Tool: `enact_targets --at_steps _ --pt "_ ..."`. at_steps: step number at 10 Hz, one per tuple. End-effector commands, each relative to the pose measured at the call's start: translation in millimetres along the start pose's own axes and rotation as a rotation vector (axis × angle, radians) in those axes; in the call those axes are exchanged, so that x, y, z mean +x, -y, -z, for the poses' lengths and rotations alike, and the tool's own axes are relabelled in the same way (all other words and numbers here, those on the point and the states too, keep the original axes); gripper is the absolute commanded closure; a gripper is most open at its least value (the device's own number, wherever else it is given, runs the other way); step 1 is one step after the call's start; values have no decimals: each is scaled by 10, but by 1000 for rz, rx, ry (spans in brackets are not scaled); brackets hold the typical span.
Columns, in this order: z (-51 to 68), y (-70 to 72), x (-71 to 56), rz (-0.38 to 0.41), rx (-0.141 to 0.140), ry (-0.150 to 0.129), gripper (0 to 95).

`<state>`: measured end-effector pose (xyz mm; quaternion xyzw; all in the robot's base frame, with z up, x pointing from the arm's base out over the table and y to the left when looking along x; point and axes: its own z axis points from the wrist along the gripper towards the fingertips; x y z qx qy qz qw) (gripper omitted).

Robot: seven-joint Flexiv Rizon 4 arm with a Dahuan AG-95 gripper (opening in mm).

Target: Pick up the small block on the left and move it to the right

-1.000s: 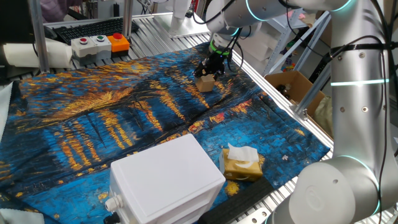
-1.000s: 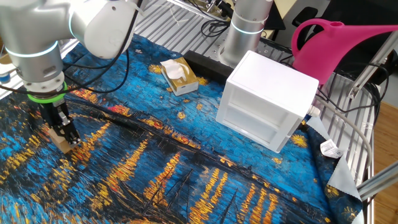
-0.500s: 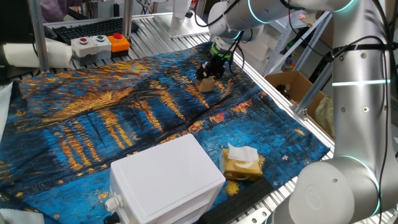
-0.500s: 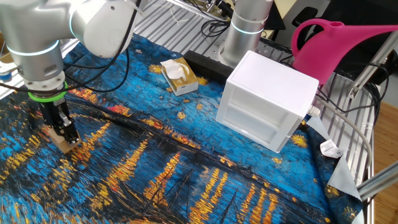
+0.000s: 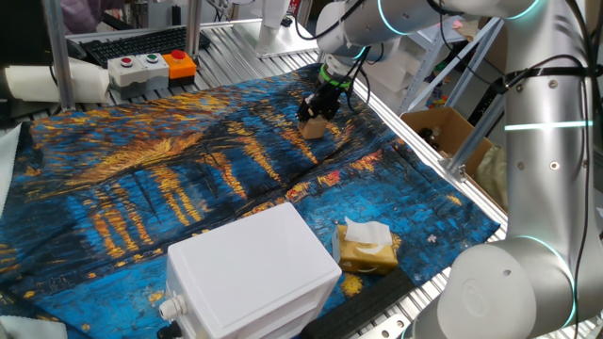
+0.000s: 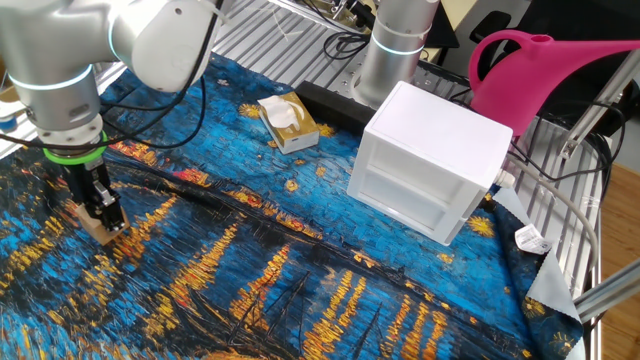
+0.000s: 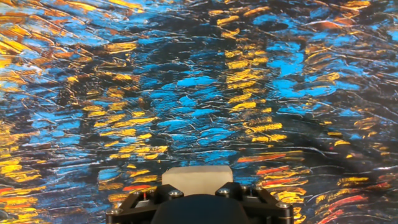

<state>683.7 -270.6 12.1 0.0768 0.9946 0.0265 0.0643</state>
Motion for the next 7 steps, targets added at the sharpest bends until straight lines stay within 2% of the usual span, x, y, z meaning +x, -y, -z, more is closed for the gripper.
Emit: enact_targets --at_steps 1,4,7 --pt "22 -5 -1 14 8 -4 950" --pt "72 -20 -13 -2 4 -16 950" --pt "307 -71 -45 -20 8 -31 950"
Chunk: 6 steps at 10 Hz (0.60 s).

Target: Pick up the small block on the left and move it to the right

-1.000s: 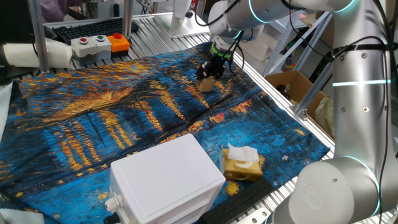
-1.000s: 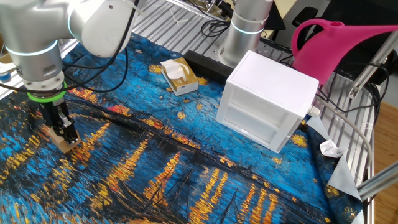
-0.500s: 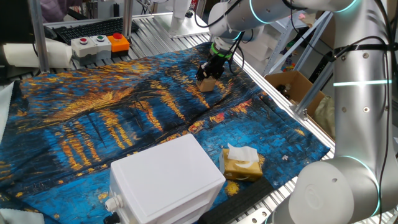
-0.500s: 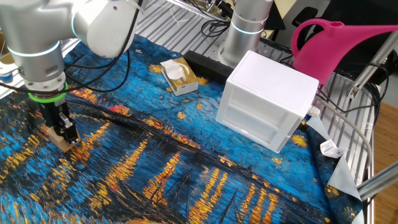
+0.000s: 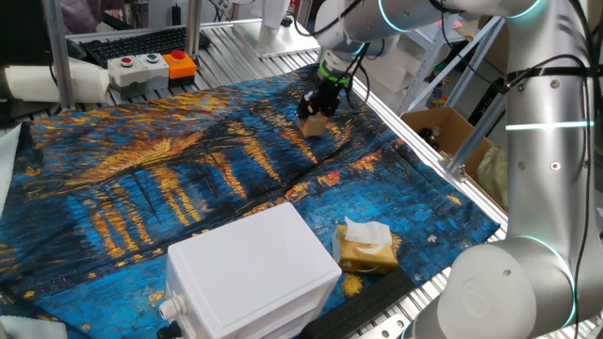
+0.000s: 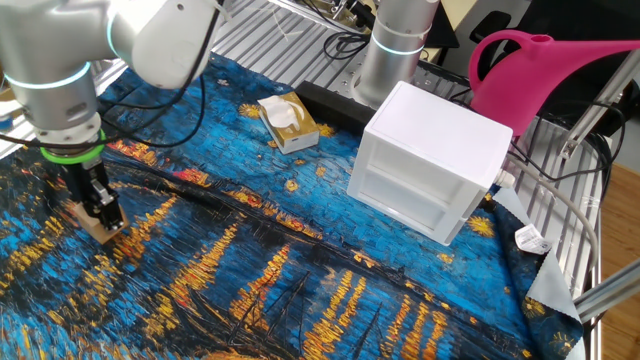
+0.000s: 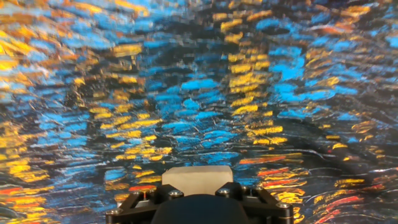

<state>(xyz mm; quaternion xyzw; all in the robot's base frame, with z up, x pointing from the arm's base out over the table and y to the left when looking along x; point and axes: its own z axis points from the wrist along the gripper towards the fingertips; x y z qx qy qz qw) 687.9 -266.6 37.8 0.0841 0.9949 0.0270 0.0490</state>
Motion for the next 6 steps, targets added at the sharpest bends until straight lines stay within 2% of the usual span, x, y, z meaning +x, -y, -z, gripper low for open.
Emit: enact_targets --at_steps 1,5,6 --pt "181 -23 27 -6 9 -12 950" --pt "629 -23 72 -24 24 -60 950" --pt "783 -8 101 -25 30 -79 950"
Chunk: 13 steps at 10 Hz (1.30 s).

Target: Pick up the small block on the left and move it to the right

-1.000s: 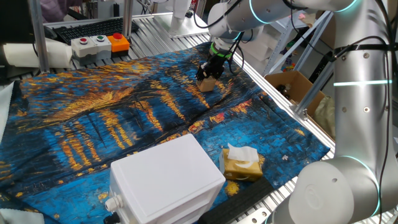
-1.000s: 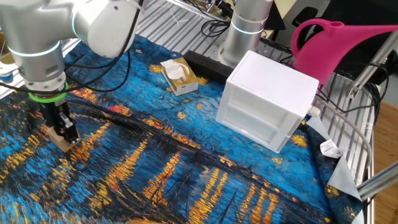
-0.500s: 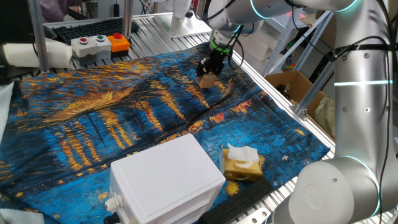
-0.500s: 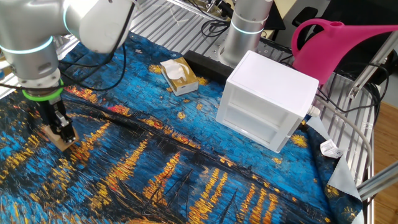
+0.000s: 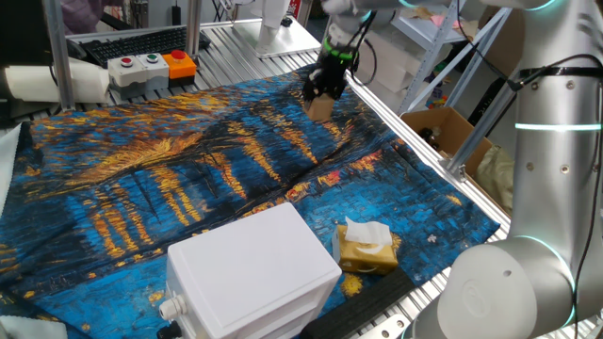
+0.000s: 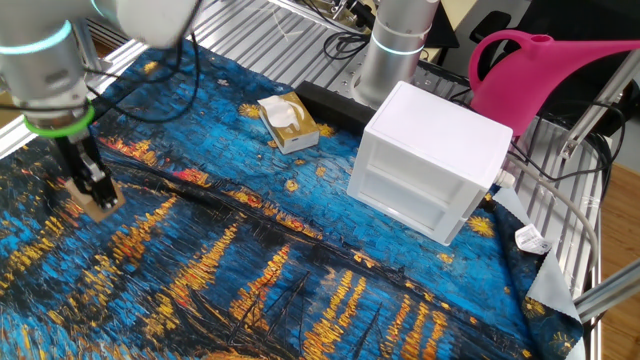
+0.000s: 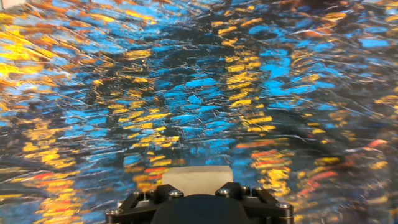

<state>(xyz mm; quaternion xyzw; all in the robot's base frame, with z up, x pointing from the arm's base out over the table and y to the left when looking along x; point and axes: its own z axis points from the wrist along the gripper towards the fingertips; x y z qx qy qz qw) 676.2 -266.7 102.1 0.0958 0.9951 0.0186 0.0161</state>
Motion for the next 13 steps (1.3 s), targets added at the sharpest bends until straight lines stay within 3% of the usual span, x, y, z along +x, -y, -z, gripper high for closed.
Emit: enact_targets --at_steps 1,4,7,9,13 --pt "236 25 79 -4 10 -24 950" --pt "501 -6 168 -28 22 -31 950" --pt "632 -77 235 -51 31 -40 950" --pt "681 -164 277 -64 33 -48 950" --pt "854 -488 483 -132 38 -67 950"
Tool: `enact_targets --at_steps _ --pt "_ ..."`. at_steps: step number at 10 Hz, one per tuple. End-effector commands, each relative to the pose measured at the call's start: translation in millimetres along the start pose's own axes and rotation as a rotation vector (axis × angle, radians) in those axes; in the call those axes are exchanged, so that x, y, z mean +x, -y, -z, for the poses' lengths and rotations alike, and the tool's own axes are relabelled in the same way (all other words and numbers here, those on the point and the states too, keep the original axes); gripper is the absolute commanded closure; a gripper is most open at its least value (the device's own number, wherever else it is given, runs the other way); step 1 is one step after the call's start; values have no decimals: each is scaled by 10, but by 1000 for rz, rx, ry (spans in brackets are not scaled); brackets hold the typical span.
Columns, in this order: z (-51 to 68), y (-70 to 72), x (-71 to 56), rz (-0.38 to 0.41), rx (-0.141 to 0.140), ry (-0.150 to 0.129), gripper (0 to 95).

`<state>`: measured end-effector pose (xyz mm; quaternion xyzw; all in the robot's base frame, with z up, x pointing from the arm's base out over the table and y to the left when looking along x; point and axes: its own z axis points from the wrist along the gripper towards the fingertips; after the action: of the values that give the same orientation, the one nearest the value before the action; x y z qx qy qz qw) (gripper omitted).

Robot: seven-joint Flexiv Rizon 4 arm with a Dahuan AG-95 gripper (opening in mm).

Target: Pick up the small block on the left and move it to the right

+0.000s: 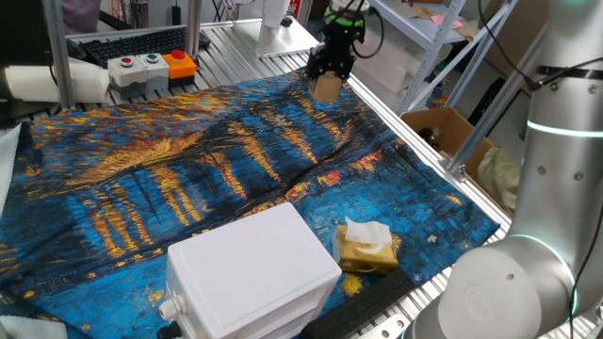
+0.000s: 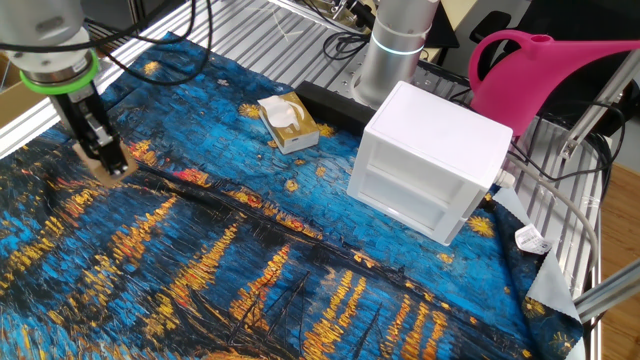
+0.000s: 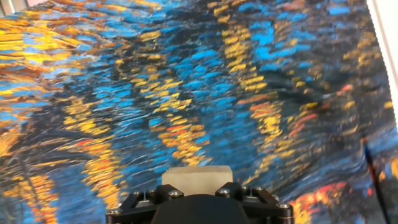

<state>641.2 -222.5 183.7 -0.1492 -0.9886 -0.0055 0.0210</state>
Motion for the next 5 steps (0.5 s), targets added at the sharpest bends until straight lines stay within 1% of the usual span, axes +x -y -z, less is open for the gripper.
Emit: enact_targets --at_steps 1,2,3,5 --pt "65 -161 164 -44 4 2 950" --pt "80 -226 223 -64 4 1 950" --pt "90 -322 305 -99 5 2 950" --pt "90 -457 421 -134 7 7 950"
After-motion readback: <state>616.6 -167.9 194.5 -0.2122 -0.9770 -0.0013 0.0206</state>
